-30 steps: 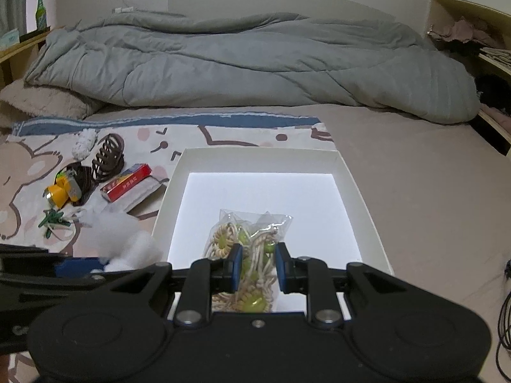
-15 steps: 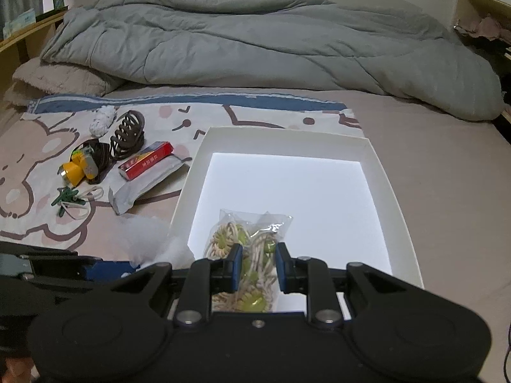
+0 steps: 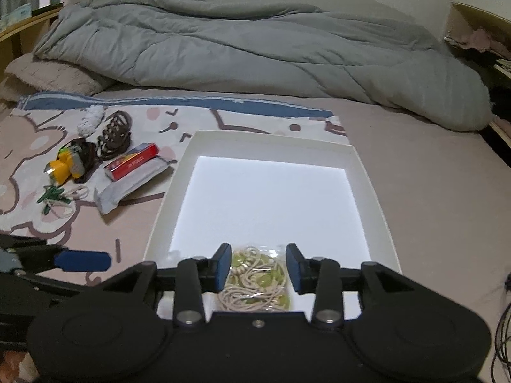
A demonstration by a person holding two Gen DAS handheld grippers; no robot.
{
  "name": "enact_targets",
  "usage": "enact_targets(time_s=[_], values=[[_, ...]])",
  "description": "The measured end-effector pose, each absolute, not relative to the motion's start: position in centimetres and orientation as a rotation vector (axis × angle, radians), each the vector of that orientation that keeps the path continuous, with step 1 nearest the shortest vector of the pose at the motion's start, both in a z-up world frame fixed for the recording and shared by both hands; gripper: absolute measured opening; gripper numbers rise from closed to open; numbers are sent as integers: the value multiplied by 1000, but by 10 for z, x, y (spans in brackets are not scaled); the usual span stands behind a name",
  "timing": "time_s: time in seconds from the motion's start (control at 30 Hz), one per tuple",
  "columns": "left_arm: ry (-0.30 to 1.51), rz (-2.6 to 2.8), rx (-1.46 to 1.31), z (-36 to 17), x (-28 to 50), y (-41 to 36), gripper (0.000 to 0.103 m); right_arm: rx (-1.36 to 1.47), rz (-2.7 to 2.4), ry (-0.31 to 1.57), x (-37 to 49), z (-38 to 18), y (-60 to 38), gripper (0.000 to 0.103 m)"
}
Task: Organize objects
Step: 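Open both grippers to release the bag and cotton ball in the tray, withdraw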
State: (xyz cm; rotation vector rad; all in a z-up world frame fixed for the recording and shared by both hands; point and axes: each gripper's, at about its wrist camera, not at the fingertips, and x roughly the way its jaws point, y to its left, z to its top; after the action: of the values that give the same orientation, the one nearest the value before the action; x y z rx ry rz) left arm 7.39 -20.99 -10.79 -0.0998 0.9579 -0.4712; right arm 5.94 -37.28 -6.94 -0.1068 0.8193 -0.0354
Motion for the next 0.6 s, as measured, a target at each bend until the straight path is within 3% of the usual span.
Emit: enact_targets(time_s=[0.6], values=[[880,-439,-6,-86,68,-207,67,-5,-99,779,48,-52,-392,42]])
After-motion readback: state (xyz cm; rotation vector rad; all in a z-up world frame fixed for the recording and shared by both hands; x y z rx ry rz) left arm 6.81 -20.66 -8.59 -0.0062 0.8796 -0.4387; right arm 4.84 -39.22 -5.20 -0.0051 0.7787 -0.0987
